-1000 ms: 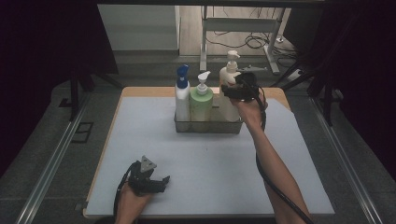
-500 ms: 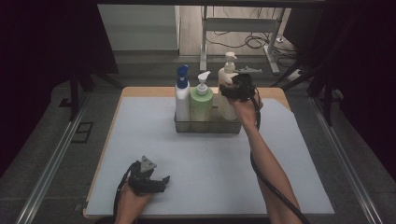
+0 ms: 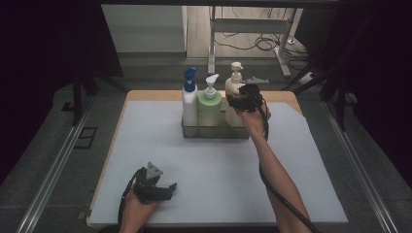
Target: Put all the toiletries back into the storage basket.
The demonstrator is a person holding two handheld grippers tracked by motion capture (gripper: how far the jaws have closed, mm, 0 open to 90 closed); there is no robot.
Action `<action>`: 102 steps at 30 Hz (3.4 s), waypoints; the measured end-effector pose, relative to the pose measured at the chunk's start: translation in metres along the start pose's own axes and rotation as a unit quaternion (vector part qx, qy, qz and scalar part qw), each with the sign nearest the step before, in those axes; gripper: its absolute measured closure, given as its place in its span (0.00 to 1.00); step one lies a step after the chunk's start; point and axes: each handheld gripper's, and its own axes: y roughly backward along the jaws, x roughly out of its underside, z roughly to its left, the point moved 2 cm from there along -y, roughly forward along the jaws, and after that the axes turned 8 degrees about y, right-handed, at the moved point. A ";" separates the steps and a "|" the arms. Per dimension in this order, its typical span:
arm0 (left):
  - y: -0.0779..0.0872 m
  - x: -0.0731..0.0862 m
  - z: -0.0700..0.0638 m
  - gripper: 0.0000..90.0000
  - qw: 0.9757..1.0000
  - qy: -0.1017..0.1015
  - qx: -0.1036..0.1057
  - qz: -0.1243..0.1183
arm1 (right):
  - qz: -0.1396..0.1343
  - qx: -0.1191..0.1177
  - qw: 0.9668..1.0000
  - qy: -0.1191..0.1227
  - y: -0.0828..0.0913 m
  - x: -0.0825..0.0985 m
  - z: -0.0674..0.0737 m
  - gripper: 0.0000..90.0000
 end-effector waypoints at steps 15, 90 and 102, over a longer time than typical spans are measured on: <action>0.000 0.000 0.000 0.12 1.000 0.000 0.000 0.000 | 0.016 -0.012 1.000 0.002 0.004 0.015 0.006 0.41; 0.000 0.000 0.000 0.12 1.000 0.000 0.000 0.000 | 0.060 -0.061 0.996 -0.003 0.034 0.065 -0.031 0.92; 0.000 0.000 0.000 0.12 1.000 0.000 0.000 0.000 | 0.087 -0.066 0.994 0.009 -0.001 0.061 -0.030 0.97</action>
